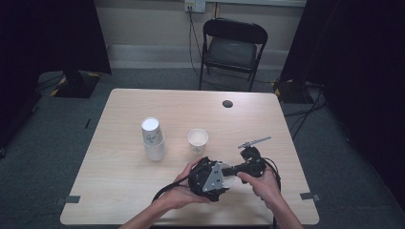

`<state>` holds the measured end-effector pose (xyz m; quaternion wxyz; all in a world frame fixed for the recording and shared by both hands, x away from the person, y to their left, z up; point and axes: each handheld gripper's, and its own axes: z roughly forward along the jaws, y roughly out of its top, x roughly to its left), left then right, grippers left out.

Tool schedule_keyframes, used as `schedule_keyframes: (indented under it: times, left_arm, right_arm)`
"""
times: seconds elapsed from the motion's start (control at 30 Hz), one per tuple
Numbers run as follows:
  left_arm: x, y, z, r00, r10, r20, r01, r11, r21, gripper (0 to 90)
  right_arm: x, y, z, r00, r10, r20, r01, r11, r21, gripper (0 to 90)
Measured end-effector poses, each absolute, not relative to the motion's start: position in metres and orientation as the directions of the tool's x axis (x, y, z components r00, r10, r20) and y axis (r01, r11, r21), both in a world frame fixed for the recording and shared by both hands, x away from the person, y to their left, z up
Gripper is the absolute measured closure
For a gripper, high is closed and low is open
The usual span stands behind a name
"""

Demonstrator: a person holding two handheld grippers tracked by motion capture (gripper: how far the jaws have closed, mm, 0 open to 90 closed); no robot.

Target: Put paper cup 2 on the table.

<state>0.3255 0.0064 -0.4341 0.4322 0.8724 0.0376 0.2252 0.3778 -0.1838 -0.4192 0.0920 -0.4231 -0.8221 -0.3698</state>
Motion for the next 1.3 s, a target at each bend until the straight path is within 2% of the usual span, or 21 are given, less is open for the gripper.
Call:
schedule_keyframes:
  times: [0.17, 0.3, 0.4, 0.7, 1.07, 1.3]
  left_arm:
    - [0.327, 0.007, -0.433, 0.904, 0.284, 0.320, -0.093, -0.599, 0.796, 23.3]
    - [0.327, 0.007, -0.433, 0.896, 0.282, 0.342, -0.114, -0.599, 0.792, 23.5]
    - [0.329, 0.007, -0.434, 0.902, 0.290, 0.320, -0.097, -0.587, 0.804, 25.4]
    - [0.335, 0.013, -0.437, 0.916, 0.333, 0.224, -0.015, -0.529, 0.849, 27.3]
    - [0.338, 0.013, -0.440, 0.910, 0.369, 0.188, 0.024, -0.500, 0.866, 27.1]
    - [0.348, 0.022, -0.442, 0.903, 0.416, 0.106, 0.102, -0.448, 0.888, 26.9]
  right_arm:
    - [0.376, -0.183, -0.418, -0.623, 0.630, 0.463, 0.765, 0.369, 0.527, 86.8]
    - [0.376, -0.183, -0.419, -0.621, 0.632, 0.463, 0.765, 0.360, 0.534, 86.7]
    - [0.377, -0.184, -0.420, -0.615, 0.638, 0.464, 0.768, 0.350, 0.536, 86.1]
    - [0.376, -0.193, -0.415, -0.605, 0.650, 0.460, 0.755, 0.285, 0.591, 74.3]
    - [0.374, -0.202, -0.413, -0.587, 0.665, 0.462, 0.760, 0.255, 0.598, 61.8]
    - [0.374, -0.208, -0.408, -0.589, 0.667, 0.457, 0.747, 0.234, 0.622, 54.4]
